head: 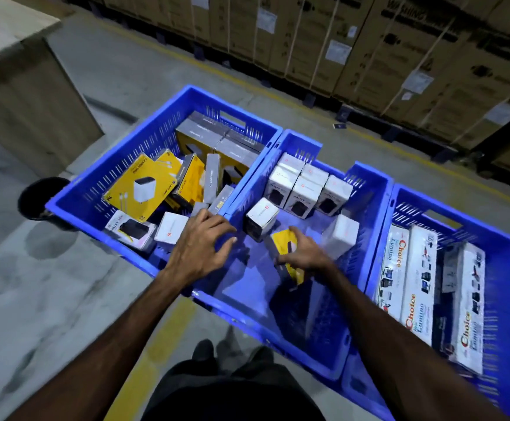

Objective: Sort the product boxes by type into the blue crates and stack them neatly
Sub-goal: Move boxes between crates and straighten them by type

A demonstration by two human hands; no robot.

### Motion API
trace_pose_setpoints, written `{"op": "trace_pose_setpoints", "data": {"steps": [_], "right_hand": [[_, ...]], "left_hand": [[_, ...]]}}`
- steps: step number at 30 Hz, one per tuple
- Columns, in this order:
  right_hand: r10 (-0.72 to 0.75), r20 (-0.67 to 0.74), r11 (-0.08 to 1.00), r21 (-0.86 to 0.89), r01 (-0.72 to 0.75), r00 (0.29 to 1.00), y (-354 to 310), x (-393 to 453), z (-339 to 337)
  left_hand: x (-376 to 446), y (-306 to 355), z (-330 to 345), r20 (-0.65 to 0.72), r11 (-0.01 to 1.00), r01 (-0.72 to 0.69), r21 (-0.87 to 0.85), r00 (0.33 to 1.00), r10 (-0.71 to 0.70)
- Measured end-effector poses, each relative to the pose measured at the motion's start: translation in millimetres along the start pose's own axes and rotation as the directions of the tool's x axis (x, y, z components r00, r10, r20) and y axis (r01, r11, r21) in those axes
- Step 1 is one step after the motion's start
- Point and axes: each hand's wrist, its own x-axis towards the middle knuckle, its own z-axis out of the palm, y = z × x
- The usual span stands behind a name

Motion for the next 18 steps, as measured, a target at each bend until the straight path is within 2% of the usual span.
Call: {"op": "trace_pose_setpoints", "data": {"steps": [1, 2, 4, 6, 7, 8, 9, 11, 15, 18], "right_hand": [[0.022, 0.05, 0.972, 0.235, -0.033, 0.998, -3, -9, -8], [0.038, 0.118, 0.894, 0.44, -0.087, 0.992, -10, -20, -15], [0.004, 0.272, 0.624, 0.751, -0.215, 0.962, -14, -38, -23], [-0.109, 0.308, 0.319, 0.911, -0.26, 0.945, -20, -55, -28], [-0.162, 0.294, 0.203, 0.944, -0.26, 0.942, -24, -58, -29], [-0.202, 0.285, 0.129, 0.956, -0.263, 0.937, -33, -65, -31], [-0.205, 0.261, 0.111, 0.964, -0.243, 0.943, -43, -65, -33], [-0.175, 0.21, 0.194, 0.965, -0.175, 0.962, -72, -65, -41], [-0.114, 0.033, 0.569, 0.821, 0.038, 0.993, -140, -35, -54], [-0.145, -0.068, 0.704, 0.694, 0.151, 0.987, -202, -17, -58]], "left_hand": [[-1, 1, -1, -0.006, 1.0, 0.017, -0.018, 1.0, -0.017], [-1, 3, -2, -0.011, 0.999, 0.034, -0.036, 0.999, -0.035], [-1, 6, -4, -0.019, 0.996, 0.061, -0.065, 0.998, -0.062], [-1, 9, -5, -0.033, 0.993, 0.079, -0.093, 0.996, -0.082], [-1, 10, -6, -0.038, 0.99, 0.09, -0.112, 0.995, -0.095], [-2, 10, -6, -0.041, 0.985, 0.104, -0.135, 0.993, -0.111], [-2, 11, -6, -0.042, 0.979, 0.122, -0.161, 0.991, -0.13], [-5, 12, -8, -0.046, 0.967, 0.158, -0.201, 0.984, -0.17], [-13, 15, -10, -0.055, 0.955, 0.186, -0.233, 0.977, -0.204], [-21, 15, -11, -0.077, 0.943, 0.187, -0.276, 0.973, -0.216]]}}
